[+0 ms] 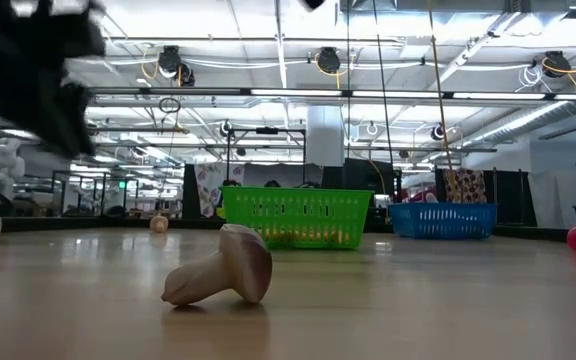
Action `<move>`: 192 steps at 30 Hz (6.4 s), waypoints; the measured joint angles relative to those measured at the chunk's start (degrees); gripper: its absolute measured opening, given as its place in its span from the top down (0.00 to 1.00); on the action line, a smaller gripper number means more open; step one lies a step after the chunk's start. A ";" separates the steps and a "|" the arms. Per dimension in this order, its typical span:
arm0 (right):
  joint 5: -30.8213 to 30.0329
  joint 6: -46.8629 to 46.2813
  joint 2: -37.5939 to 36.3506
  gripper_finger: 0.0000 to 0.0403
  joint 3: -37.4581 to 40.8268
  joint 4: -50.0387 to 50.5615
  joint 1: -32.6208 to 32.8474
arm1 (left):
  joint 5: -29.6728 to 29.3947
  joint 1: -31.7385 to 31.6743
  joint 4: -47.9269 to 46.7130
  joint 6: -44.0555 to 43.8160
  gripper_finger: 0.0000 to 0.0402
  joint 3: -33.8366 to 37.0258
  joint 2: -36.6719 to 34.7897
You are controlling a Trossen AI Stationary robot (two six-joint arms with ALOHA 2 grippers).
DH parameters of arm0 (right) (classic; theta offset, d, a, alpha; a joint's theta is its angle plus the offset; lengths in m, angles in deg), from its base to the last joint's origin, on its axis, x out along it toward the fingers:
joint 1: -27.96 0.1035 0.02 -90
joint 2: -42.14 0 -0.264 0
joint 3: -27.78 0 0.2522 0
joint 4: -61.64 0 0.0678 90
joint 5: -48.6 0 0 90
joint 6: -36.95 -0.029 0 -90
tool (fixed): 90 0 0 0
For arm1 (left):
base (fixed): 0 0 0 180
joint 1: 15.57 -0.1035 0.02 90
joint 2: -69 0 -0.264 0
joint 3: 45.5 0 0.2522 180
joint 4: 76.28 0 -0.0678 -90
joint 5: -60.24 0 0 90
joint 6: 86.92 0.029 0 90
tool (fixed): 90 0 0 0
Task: Sort produce into baskets
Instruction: Put the brown mushroom into the yellow bin
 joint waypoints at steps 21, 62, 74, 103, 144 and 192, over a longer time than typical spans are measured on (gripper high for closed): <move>7.95 0.65 50.42 0.64 -34.55 -34.95 -17.33 | -24.18 -0.26 -7.73 -6.91 0.42 -7.61 -34.93; 13.49 -0.56 58.76 0.64 -39.06 -43.33 -15.88 | -27.57 -0.26 -11.44 -7.33 0.42 -7.46 -32.83; 14.02 3.31 62.35 0.64 -42.26 -43.28 -16.49 | -26.35 -0.26 -12.12 -7.24 0.42 -7.46 -31.41; 17.94 3.22 62.19 0.94 -42.51 -35.26 -17.51 | -27.00 -0.25 -12.09 -7.28 0.42 -7.46 -29.22; 13.51 14.65 33.71 1.00 -41.80 26.16 -11.50 | 12.49 -0.09 -21.99 -17.42 0.42 0.07 0.13; 13.68 13.27 33.58 1.00 -38.45 23.21 -6.69 | 13.50 -11.75 -15.09 -7.32 0.42 0.30 17.33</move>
